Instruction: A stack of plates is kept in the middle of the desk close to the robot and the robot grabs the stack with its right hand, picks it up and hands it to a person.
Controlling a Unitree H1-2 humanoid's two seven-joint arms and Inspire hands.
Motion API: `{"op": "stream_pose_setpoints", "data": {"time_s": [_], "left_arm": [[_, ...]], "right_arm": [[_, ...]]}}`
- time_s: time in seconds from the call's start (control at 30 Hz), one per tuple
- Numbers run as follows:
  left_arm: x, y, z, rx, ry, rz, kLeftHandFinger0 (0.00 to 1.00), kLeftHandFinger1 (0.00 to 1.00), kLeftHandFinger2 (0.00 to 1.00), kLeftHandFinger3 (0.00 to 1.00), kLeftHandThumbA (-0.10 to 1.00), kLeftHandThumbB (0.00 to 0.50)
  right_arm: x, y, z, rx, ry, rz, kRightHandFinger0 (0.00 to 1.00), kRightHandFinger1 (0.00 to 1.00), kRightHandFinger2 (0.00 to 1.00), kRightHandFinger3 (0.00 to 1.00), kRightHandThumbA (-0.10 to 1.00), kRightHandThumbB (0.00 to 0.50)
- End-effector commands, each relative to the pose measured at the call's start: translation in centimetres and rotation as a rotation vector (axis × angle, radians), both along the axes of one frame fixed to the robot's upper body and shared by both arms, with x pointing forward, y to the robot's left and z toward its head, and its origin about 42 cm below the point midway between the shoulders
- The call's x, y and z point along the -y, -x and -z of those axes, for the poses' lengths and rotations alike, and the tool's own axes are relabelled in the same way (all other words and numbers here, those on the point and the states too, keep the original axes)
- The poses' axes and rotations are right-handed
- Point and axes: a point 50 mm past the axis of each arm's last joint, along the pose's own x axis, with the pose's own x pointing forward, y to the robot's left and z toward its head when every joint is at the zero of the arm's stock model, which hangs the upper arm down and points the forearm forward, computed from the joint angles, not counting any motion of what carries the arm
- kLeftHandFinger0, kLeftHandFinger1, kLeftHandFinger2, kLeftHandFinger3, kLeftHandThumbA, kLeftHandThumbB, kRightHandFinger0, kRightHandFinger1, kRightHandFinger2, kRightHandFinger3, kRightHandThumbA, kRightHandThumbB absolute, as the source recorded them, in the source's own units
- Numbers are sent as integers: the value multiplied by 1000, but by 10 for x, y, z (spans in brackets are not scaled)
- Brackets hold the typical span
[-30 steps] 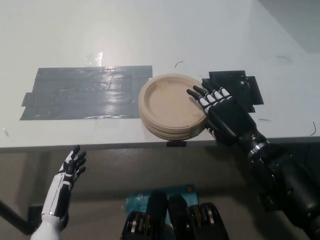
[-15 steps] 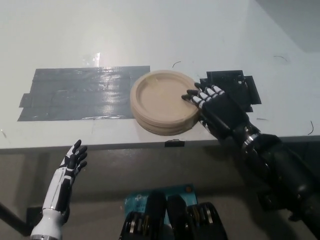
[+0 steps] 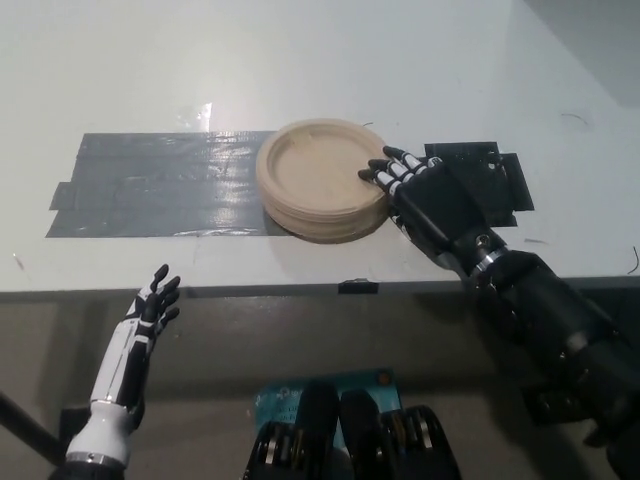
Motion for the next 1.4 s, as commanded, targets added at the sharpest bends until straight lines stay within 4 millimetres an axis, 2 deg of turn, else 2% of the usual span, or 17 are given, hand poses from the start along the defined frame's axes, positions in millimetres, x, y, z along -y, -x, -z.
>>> {"op": "stream_pose_setpoints", "data": {"time_s": [0.0,0.1,0.13,0.17,0.27,0.3,0.33,0.37,0.4,0.5,0.53,0.63,0.7,0.77,1.17,1.33,1.37], "left_arm": [[3,-8,-14,57,-46,36,1000,1000,1000,1000,1000,0],[3,-8,-12,59,-53,38,1000,1000,1000,1000,1000,0],[2,-7,-12,57,-53,40,1000,1000,1000,1000,1000,0],[2,-7,-12,57,-51,42,1000,1000,1000,1000,1000,0],[1,-7,-10,53,-58,31,1000,1000,1000,1000,1000,0],[1,-7,-10,53,-59,31,1000,1000,1000,1000,1000,0],[0,-6,-9,54,-59,30,1000,1000,1000,1000,1000,0],[0,-6,-9,54,-59,30,1000,1000,1000,1000,1000,0],[0,-6,-9,55,-56,30,1000,1000,1000,1000,1000,0],[0,-6,-8,51,-57,28,1000,1000,1000,1000,1000,0],[0,-5,-8,49,-57,26,1000,1000,1000,1000,1000,0],[1,-5,-7,45,-60,25,1000,1000,1000,1000,1000,0],[1,-4,-6,43,-61,25,1000,1000,1000,1000,1000,0],[0,-3,-6,42,-63,26,1000,1000,1000,1000,1000,0],[-2,5,-4,34,-67,20,1000,1000,1000,1000,1000,0],[-1,12,1,21,-71,19,1000,1000,1000,1000,1000,0],[-1,12,1,21,-72,19,1000,1000,1000,1000,1000,0]], "right_arm": [[3,-5,-20,172,-99,-52,0,0,157,375,-100,321],[6,-3,-21,201,-133,-53,0,0,171,259,-100,282],[7,-3,-27,234,-162,-60,0,0,172,435,-100,293],[7,-3,-30,247,-175,-64,0,0,170,496,-100,293],[11,-4,-59,364,-276,-83,0,0,125,517,-100,281],[12,-4,-64,383,-289,-83,0,0,119,361,-100,231],[13,-3,-75,418,-318,-87,0,0,244,239,-100,207],[13,-3,-77,426,-325,-88,0,0,244,239,-100,207],[14,-1,-88,445,-358,-93,0,2,407,99,-100,184],[16,6,-112,499,-422,-110,0,34,546,45,-100,157],[17,9,-120,517,-439,-117,0,112,683,156,-100,130],[17,26,-150,595,-480,-145,0,188,711,537,-100,150],[17,31,-155,602,-491,-154,0,198,697,672,-100,120],[17,40,-164,611,-490,-173,0,205,677,708,-100,167],[34,44,-149,542,-412,-123,0,122,608,595,-100,207],[37,44,-135,506,-379,-100,0,92,567,241,-100,228],[37,44,-135,505,-379,-100,0,92,567,241,-100,228]]}}
